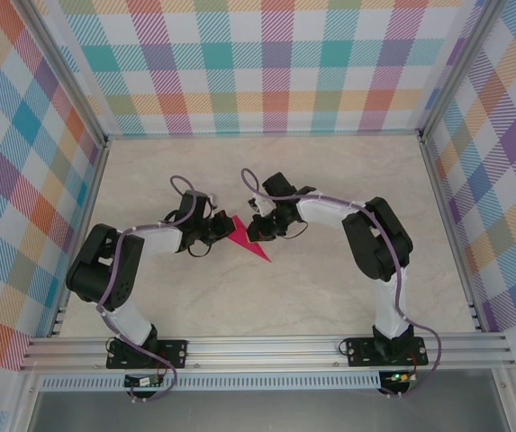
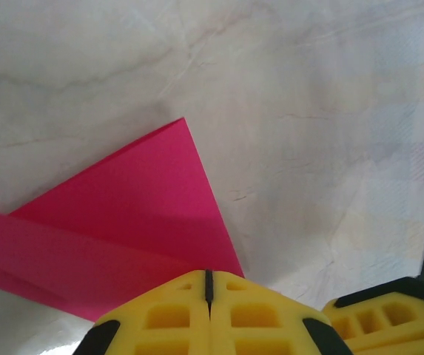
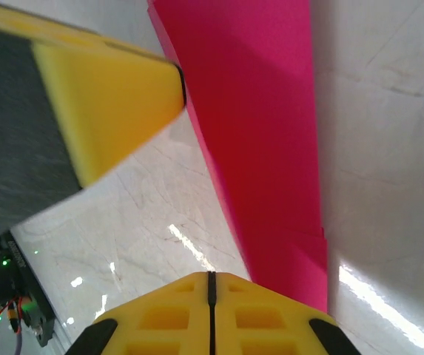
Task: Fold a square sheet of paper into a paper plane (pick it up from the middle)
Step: Fold the wing for the fifth time at the center of the table.
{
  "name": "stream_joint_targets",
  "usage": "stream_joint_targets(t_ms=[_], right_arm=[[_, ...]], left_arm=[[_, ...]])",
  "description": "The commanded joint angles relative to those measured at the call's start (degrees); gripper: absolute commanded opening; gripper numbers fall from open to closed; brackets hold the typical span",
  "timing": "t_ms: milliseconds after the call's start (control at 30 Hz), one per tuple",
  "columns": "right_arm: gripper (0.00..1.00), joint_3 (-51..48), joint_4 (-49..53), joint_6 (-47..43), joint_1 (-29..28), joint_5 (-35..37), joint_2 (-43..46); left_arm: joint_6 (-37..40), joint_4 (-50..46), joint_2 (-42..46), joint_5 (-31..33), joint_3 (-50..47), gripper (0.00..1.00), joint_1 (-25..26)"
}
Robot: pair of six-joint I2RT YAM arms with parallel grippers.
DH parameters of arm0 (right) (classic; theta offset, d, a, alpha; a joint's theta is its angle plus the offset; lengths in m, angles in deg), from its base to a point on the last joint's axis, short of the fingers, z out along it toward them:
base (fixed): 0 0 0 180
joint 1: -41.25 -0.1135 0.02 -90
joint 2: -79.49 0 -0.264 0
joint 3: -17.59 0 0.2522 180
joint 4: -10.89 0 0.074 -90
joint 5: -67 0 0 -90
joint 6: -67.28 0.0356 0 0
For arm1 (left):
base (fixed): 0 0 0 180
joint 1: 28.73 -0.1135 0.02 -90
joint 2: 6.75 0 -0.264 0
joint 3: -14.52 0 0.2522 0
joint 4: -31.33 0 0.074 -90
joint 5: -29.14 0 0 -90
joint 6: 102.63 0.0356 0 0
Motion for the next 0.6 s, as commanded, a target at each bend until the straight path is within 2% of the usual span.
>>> stream_joint_targets(t_ms=[0, 300, 567], right_arm=[[0.09, 1.1, 3.2, -0.6, -1.1, 2.6, 0.4], [0.08, -3.5, 3.2, -0.4, -1.5, 3.6, 4.2], [0.08, -9.3, 3.2, -1.1, -1.4, 3.3, 7.0]], left_arm=[[-1.5, 4.1, -1.0, -0.9, -1.3, 0.01, 1.6], [0.0, -0.6, -2.5, 4.1, 0.8, 0.00, 1.8], [0.6, -2.3, -3.6, 5.5, 1.7, 0.00, 1.8]])
